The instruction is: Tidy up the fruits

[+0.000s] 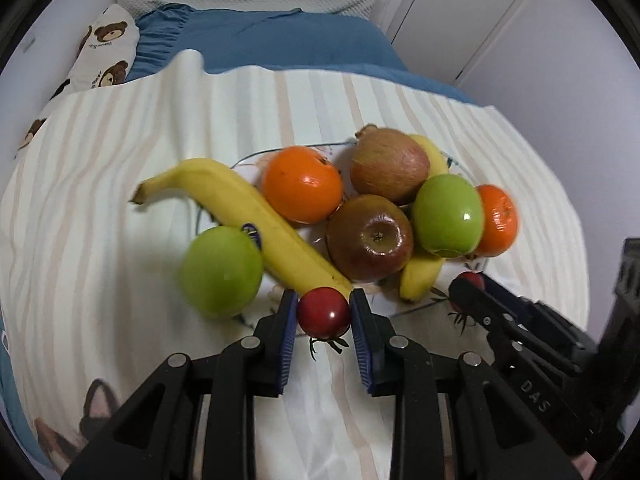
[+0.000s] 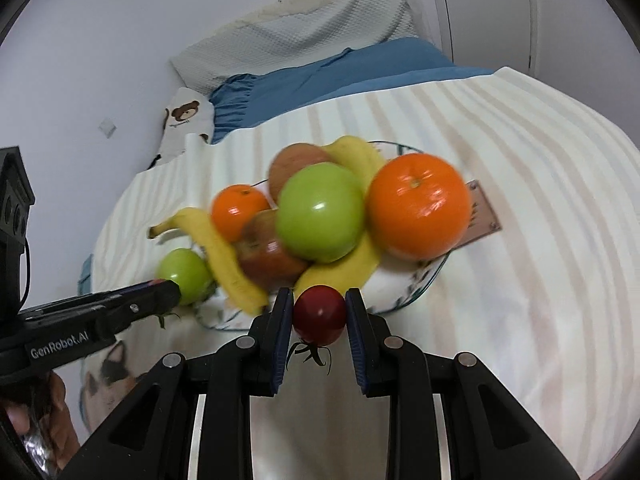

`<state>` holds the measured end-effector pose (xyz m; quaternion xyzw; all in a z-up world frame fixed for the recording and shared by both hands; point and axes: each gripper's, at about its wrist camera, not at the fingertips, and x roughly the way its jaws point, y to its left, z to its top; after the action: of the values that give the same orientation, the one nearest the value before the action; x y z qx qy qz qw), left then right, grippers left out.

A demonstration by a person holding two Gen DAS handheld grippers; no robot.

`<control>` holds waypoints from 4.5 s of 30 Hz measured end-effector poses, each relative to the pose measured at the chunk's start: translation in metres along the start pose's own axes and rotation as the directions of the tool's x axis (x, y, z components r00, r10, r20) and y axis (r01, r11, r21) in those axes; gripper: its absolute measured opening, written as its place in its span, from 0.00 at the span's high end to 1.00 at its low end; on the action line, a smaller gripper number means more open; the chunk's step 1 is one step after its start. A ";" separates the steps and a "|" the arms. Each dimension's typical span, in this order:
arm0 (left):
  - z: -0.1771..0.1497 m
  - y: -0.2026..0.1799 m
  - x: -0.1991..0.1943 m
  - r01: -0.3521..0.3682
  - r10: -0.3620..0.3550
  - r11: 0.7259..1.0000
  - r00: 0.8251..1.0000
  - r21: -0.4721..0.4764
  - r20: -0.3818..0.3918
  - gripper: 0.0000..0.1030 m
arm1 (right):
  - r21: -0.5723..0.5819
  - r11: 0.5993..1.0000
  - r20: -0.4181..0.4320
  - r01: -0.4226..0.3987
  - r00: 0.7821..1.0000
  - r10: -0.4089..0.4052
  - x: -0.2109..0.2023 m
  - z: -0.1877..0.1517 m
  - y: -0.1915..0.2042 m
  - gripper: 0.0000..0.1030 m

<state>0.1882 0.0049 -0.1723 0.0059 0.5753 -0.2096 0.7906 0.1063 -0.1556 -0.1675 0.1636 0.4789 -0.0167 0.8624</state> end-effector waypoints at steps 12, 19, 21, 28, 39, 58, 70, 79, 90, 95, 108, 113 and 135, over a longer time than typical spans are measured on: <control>0.000 -0.014 0.031 -0.120 0.119 0.989 0.993 0.088 0.021 0.74 | -0.061 0.995 -0.020 0.078 0.997 -0.079 0.027 0.014 -0.015 0.72; 0.002 -0.013 0.033 -0.144 0.143 0.987 0.990 0.067 0.012 0.65 | -0.037 0.996 -0.041 0.076 0.996 -0.077 0.027 0.014 -0.023 0.63; 0.002 -0.009 0.031 -0.147 0.147 0.988 0.989 0.044 0.005 0.62 | -0.026 0.998 -0.041 0.061 0.997 -0.062 0.025 0.015 -0.025 0.59; 0.001 -0.002 0.011 -0.127 0.127 0.991 0.992 -0.031 -0.007 0.38 | 0.013 0.999 -0.045 0.039 0.998 -0.039 0.006 0.017 -0.020 0.32; -0.016 -0.008 -0.023 -0.191 0.191 0.980 0.982 -0.045 -0.003 0.04 | -0.011 0.984 -0.085 0.180 0.980 -0.181 -0.043 0.020 -0.017 0.06; -0.038 -0.033 -0.110 -0.250 0.254 0.967 0.961 -0.044 0.113 0.03 | -0.055 0.969 0.007 0.241 0.970 -0.241 -0.136 0.023 -0.001 0.03; -0.100 -0.075 -0.238 -0.248 0.257 0.966 0.941 -0.069 0.218 0.03 | -0.098 0.969 0.126 0.228 0.968 -0.215 -0.280 -0.012 0.029 0.03; -0.135 -0.098 -0.308 -0.263 0.275 0.961 0.912 -0.081 0.303 0.03 | -0.128 0.972 0.187 0.197 0.967 -0.172 -0.369 -0.041 0.053 0.03; -0.150 -0.098 -0.330 -0.261 0.280 0.960 0.905 -0.103 0.321 0.03 | -0.134 0.975 0.216 0.175 0.966 -0.144 -0.415 -0.056 0.059 0.03; -0.146 -0.097 -0.319 -0.255 0.277 0.961 0.910 -0.110 0.309 0.03 | -0.133 0.975 0.216 0.176 0.965 -0.145 -0.412 -0.057 0.061 0.03; -0.103 -0.077 -0.250 -0.286 0.313 0.949 0.906 -0.133 0.284 0.00 | -0.131 0.965 0.232 0.229 0.953 -0.194 -0.339 -0.029 0.043 0.01; -0.091 -0.068 -0.223 -0.296 0.325 0.944 0.913 -0.147 0.246 0.00 | -0.133 0.961 0.224 0.242 0.952 -0.209 -0.300 -0.014 0.036 0.01; -0.074 -0.058 -0.195 -0.330 0.354 0.934 0.910 -0.140 0.216 0.00 | -0.116 0.963 0.178 0.242 0.959 -0.219 -0.237 0.004 0.028 0.01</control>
<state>0.0526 0.0341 -0.0062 0.0417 0.4761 -0.0379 0.8776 -0.0139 -0.1604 0.0390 0.0451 0.4221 -0.0978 0.9001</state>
